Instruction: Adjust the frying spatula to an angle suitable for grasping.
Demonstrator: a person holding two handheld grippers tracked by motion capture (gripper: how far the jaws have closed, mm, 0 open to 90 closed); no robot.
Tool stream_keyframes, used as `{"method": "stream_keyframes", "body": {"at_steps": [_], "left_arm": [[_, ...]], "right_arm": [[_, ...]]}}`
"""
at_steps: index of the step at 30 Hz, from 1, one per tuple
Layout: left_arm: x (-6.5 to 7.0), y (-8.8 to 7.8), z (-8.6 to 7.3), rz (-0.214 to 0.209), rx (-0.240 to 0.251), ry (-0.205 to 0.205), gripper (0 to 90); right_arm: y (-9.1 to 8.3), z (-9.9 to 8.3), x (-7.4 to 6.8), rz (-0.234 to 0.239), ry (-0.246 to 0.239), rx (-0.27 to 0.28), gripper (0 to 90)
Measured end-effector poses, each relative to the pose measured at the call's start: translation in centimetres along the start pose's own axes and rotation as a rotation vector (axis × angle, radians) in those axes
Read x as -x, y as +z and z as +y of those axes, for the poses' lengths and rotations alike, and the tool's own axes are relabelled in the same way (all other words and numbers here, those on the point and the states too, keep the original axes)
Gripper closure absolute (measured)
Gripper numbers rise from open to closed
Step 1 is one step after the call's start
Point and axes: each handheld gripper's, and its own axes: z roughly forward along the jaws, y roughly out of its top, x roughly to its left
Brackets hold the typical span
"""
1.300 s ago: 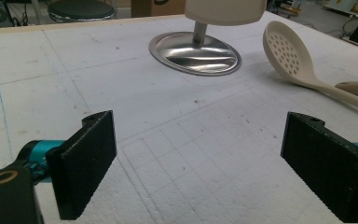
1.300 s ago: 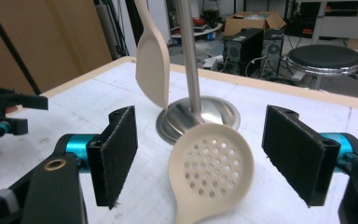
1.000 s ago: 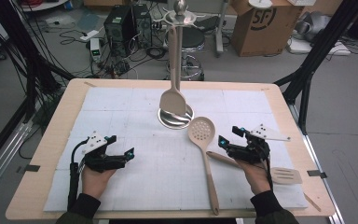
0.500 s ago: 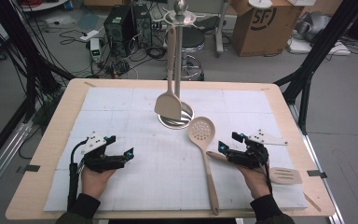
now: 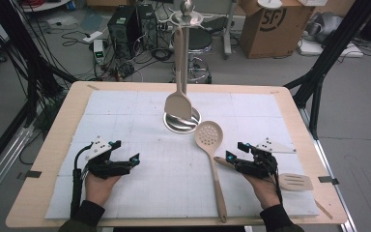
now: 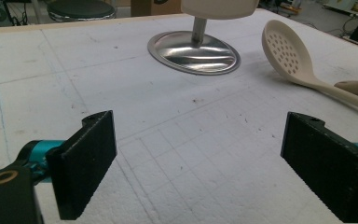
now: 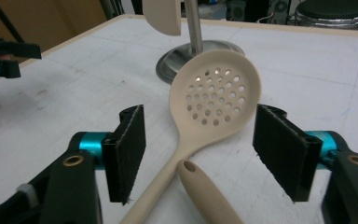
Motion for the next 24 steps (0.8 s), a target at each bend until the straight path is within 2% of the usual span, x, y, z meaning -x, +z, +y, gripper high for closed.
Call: {"method": "stream_keyframes", "body": {"at_steps": [6, 10, 13, 21, 24], "left_arm": [[0.0, 0.0, 0.0, -0.001, -0.001, 0.001, 10.9], [0.0, 0.1, 0.0, 0.0, -0.004, 0.001, 11.0], [0.0, 0.1, 0.0, -0.001, -0.003, 0.001, 11.0], [0.0, 0.2, 0.0, -0.005, -0.006, 0.002, 11.0], [-0.1, 0.2, -0.1, -0.002, -0.007, 0.002, 11.0]], "right_arm": [[0.1, -0.4, 0.0, 0.017, -0.008, -0.031, 51.6], [0.4, -0.6, 0.2, 0.018, 0.006, -0.07, 62.3], [0.5, -0.7, 0.4, 0.036, 0.023, -0.075, 71.7], [0.9, -1.7, 0.8, 0.067, 0.049, -0.135, 88.5], [1.2, -2.2, 0.8, 0.088, 0.067, -0.16, 89.8]]}}
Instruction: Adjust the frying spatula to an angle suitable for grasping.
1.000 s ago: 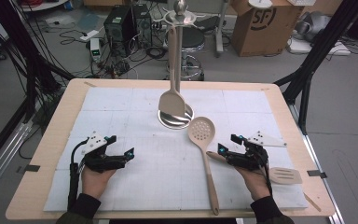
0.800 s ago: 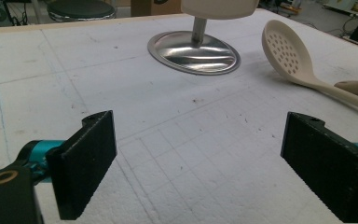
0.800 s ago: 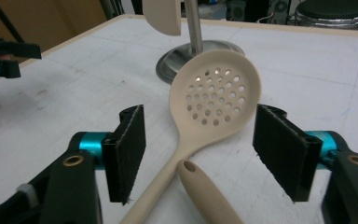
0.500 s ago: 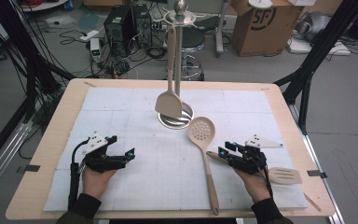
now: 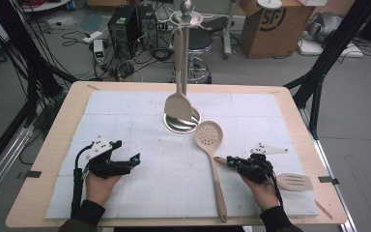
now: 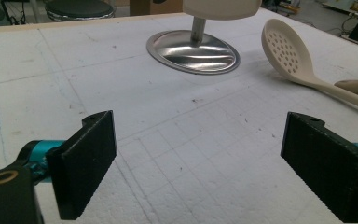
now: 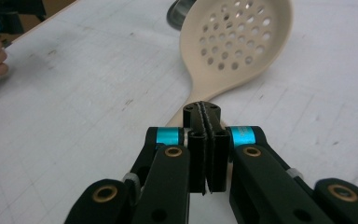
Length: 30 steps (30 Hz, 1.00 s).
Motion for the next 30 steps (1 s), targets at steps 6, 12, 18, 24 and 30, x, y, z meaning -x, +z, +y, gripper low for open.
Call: {"method": "stream_keyframes", "body": {"at_steps": [6, 12, 18, 24, 30], "left_arm": [[0.0, 0.0, 0.0, 0.0, -0.001, 0.0, 11.0], [0.0, 0.0, 0.0, 0.0, 0.0, -0.001, 11.0], [0.1, 0.0, 0.0, -0.001, -0.002, 0.0, 11.0], [0.2, -0.1, 0.0, -0.004, 0.0, 0.0, 11.0], [0.3, -0.1, 0.0, -0.009, -0.002, 0.005, 11.0]], "right_arm": [[0.9, -0.7, -0.4, 0.047, 0.006, -0.041, 89.9], [1.6, -1.1, -0.2, 0.056, 0.014, -0.085, 89.9], [2.3, -1.1, -0.1, 0.041, 0.017, -0.149, 89.9], [2.7, -1.0, -0.1, 0.024, 0.012, -0.191, 89.9], [2.9, -0.9, 0.0, 0.005, 0.007, -0.184, 90.0]]}}
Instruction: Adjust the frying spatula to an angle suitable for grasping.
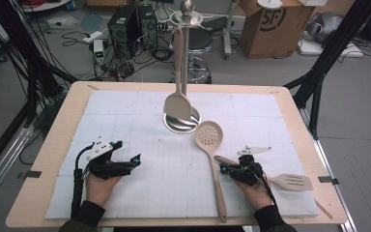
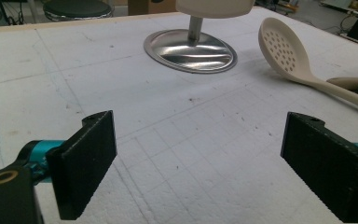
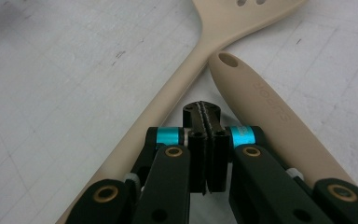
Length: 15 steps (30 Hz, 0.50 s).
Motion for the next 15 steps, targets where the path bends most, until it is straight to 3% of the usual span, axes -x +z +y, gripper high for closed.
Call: {"method": "stream_keyframes", "body": {"at_steps": [15], "left_arm": [[0.07, -0.01, -0.01, 0.003, 0.003, 0.001, 11.0]], "right_arm": [[0.45, 0.45, 0.29, -0.037, 0.031, 0.018, 90.0]]}}
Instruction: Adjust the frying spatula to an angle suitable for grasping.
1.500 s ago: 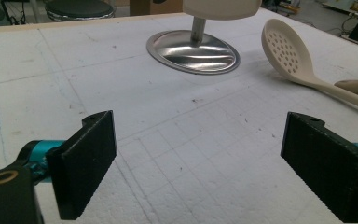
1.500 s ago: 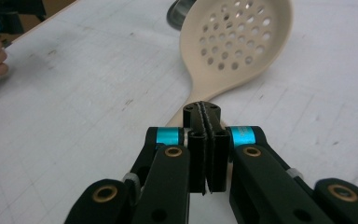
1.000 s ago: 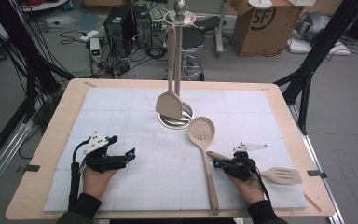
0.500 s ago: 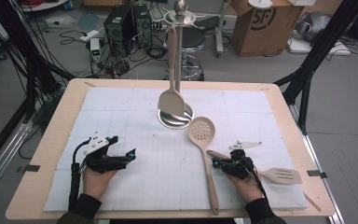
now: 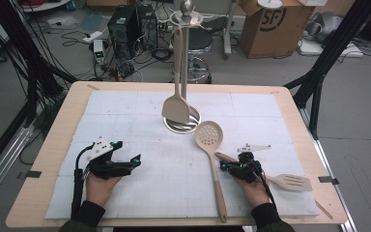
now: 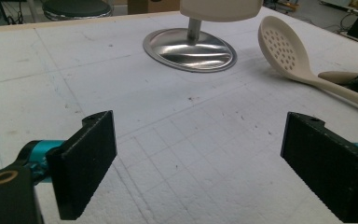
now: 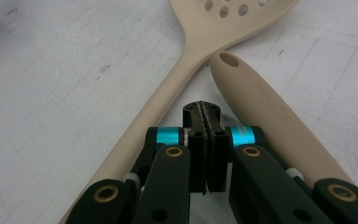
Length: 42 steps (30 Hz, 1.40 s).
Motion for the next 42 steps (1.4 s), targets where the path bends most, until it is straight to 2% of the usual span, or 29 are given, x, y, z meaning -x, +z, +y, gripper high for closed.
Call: {"method": "stream_keyframes", "body": {"at_steps": [20, 42], "left_arm": [[0.08, 0.08, -0.04, -0.003, -0.009, 0.007, 11.0], [0.11, 0.12, -0.06, -0.007, -0.009, 0.006, 11.0]], "right_arm": [[0.51, 0.54, 0.34, -0.04, 0.026, 0.016, 90.0], [0.75, 0.96, 0.73, -0.049, 0.049, 0.019, 90.0]]}}
